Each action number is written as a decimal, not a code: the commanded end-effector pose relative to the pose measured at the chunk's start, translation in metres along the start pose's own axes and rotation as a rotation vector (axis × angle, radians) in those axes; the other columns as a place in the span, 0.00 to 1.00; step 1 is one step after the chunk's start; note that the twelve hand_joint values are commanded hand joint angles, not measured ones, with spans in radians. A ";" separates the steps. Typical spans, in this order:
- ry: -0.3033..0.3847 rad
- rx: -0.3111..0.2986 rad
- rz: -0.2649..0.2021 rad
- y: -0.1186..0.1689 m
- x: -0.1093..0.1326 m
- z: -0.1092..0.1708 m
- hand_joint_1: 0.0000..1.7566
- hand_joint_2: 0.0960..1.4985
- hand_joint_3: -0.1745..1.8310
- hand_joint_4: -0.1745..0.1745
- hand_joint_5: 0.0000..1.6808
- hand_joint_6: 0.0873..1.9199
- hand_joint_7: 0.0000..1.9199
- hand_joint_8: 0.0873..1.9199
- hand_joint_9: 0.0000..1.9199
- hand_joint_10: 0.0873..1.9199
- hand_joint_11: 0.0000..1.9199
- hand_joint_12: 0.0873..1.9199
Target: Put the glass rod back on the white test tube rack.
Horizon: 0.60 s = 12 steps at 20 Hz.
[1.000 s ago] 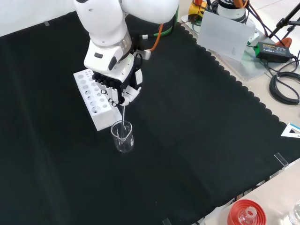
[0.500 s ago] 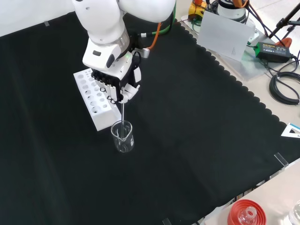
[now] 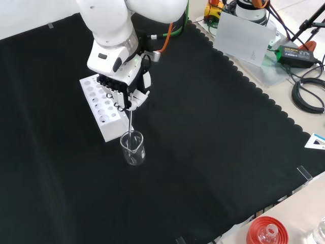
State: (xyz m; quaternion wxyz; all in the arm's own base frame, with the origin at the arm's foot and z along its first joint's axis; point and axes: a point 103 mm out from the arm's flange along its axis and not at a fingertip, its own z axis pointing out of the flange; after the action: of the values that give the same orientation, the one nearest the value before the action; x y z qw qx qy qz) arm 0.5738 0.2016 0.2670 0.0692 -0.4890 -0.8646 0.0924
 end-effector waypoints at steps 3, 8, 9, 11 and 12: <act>0.046 -0.033 0.000 -0.008 -0.002 -0.007 0.76 0.28 0.56 0.00 0.70 0.39 0.75 0.34 0.89 0.24 0.84 0.34; 0.061 -0.051 0.011 -0.019 -0.004 -0.016 0.76 0.28 0.56 0.00 0.70 0.39 0.75 0.34 0.89 0.24 0.84 0.34; 0.061 -0.053 0.013 -0.020 -0.004 -0.017 0.76 0.28 0.56 0.00 0.70 0.39 0.75 0.34 0.89 0.24 0.84 0.34; 0.064 -0.059 0.016 -0.024 -0.003 -0.020 0.76 0.28 0.56 0.00 0.70 0.39 0.75 0.34 0.89 0.24 0.84 0.34; 0.065 -0.063 0.019 -0.027 -0.003 -0.022 0.76 0.28 0.56 0.00 0.70 0.39 0.75 0.34 0.89 0.24 0.84 0.34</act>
State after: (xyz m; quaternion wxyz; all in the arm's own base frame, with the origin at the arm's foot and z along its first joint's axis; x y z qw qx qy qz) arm 0.5629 0.1922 0.2868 0.0801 -0.4966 -0.8622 0.0592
